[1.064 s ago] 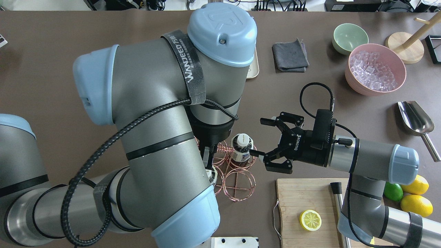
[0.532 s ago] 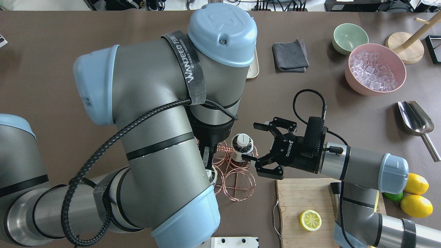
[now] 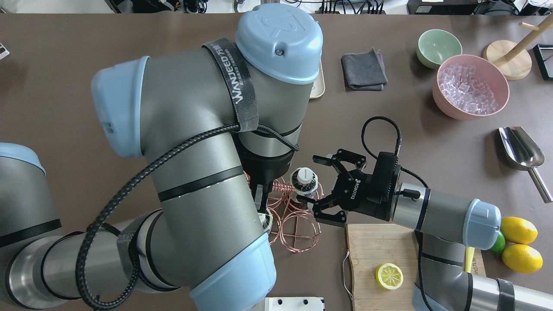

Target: Take tea from basket to plate

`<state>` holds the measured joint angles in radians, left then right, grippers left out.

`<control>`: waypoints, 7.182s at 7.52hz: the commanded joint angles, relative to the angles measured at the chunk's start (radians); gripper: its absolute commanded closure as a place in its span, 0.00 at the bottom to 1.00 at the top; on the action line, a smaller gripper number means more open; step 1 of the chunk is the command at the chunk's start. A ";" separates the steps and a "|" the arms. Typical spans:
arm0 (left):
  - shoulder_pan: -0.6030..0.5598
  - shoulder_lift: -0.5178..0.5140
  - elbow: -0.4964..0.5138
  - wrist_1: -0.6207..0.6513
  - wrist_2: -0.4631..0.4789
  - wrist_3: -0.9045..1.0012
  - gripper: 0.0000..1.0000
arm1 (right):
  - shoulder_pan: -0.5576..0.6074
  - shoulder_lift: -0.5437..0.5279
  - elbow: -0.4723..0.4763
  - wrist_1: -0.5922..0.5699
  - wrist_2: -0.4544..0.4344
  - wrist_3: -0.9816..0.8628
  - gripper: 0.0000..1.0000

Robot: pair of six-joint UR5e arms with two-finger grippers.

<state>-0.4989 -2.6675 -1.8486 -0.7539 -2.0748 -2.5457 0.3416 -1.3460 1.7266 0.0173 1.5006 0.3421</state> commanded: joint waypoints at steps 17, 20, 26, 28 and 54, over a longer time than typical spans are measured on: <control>0.020 0.003 -0.015 0.001 0.001 -0.011 1.00 | 0.036 -0.007 0.203 -0.230 -0.037 0.008 1.00; 0.020 0.003 -0.015 0.002 0.001 -0.011 1.00 | 0.113 -0.005 0.358 -0.437 0.063 0.065 1.00; 0.014 0.008 -0.032 0.007 0.001 -0.002 1.00 | 0.437 0.008 0.248 -0.481 0.291 -0.017 1.00; 0.005 0.031 -0.067 0.021 0.002 0.001 1.00 | 0.461 0.051 0.171 -0.478 0.291 -0.022 1.00; -0.980 0.403 0.639 -0.393 0.004 0.926 1.00 | 0.356 0.490 -0.726 0.087 -0.235 0.308 0.93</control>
<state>-1.4799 -2.2618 -1.2516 -1.0899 -2.1112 -1.6103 0.7011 -0.8578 1.0016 0.1052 1.2669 0.6542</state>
